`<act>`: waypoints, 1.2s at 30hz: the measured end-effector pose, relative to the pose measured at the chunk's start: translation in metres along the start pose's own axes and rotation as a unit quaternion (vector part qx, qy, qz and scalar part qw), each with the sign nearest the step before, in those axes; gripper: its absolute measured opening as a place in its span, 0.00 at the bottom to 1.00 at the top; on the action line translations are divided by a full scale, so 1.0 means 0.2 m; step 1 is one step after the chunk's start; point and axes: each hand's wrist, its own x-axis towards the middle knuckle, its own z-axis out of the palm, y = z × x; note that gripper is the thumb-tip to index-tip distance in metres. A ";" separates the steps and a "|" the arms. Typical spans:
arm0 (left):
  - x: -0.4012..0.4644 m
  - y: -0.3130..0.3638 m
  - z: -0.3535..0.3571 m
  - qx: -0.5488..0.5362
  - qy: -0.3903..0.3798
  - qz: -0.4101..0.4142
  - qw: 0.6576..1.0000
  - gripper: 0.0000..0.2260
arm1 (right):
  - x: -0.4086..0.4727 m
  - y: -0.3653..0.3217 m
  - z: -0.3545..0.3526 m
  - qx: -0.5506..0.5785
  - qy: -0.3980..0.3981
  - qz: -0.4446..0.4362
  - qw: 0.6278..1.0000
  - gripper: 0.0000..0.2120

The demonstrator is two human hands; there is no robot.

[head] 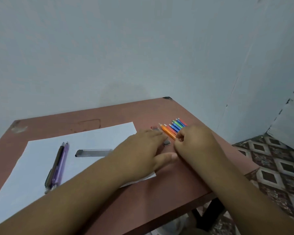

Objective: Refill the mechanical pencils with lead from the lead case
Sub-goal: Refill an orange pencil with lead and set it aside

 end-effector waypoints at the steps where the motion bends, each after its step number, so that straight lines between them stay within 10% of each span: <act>1: 0.00 0.00 0.00 0.002 -0.002 0.000 1.000 0.27 | 0.01 0.00 0.01 -0.011 -0.014 0.004 1.000 0.17; 22: -0.32 -0.36 -0.18 0.026 0.020 -0.109 0.993 0.29 | -0.01 -0.16 0.04 0.002 0.075 -0.165 0.983 0.11; 36: -0.93 -0.74 -0.24 0.016 0.118 -0.171 0.978 0.32 | -0.03 -0.69 0.14 0.054 -0.046 -0.361 0.930 0.16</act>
